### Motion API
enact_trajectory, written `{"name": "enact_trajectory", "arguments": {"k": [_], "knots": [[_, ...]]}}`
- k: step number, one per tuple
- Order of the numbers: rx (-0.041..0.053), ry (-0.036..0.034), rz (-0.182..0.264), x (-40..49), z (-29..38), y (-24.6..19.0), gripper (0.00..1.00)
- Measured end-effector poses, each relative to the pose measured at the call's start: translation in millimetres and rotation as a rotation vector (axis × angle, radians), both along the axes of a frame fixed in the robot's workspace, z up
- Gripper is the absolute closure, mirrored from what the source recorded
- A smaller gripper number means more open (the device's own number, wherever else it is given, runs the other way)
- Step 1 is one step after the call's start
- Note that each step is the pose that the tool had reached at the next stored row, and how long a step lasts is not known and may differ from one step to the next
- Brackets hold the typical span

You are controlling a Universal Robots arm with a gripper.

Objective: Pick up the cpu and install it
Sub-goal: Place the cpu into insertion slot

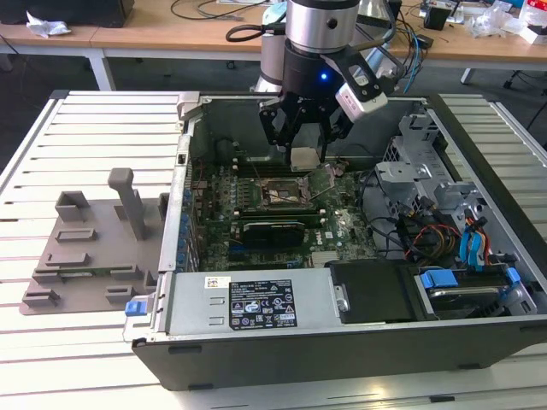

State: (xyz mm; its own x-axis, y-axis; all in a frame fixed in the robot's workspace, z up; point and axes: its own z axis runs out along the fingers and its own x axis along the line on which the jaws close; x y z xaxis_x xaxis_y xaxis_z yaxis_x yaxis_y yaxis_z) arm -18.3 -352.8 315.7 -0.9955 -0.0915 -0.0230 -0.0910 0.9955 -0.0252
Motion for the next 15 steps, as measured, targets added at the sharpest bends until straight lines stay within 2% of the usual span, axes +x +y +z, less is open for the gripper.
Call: {"name": "enact_trajectory", "arguments": {"k": [2, 9, 10, 12, 15], "knots": [[0.0001, 0.0000, -0.015, 0.0, -0.1, 0.0, 0.45], [0.0000, 0.0000, -0.144, 0.0, -0.2, 0.0, 0.45], [-0.0001, 0.0000, -0.167, 0.0, -0.2, 0.0, 0.45], [-0.0001, 0.0000, -0.247, 0.0, -0.4, 0.0, 0.45], [-0.0003, 0.0000, -0.281, 0.0, -0.6, 0.0, 0.45]]}}
